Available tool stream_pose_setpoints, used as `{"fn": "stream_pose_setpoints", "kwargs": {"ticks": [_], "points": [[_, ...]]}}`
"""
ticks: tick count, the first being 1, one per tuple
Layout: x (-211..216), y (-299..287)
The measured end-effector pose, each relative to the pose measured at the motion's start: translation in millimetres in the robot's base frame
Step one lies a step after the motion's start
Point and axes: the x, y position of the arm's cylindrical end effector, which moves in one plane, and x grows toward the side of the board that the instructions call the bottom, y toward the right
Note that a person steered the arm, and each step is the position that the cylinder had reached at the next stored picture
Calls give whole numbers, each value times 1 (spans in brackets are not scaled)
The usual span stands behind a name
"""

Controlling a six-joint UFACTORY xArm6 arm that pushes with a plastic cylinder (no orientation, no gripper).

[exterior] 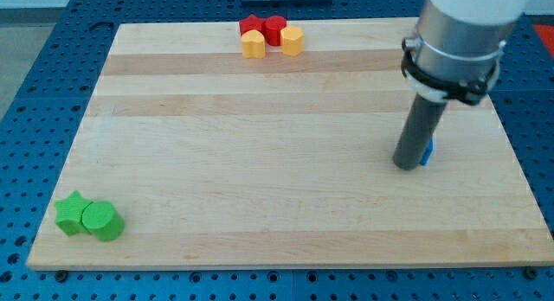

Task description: Push the blue triangle to the top right

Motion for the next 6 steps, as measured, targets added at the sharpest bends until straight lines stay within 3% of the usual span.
{"fn": "stream_pose_setpoints", "kwargs": {"ticks": [1,2,4,5,6], "points": [[-32,0],[-30,-1],[39,26],[36,55],[-1,57]]}}
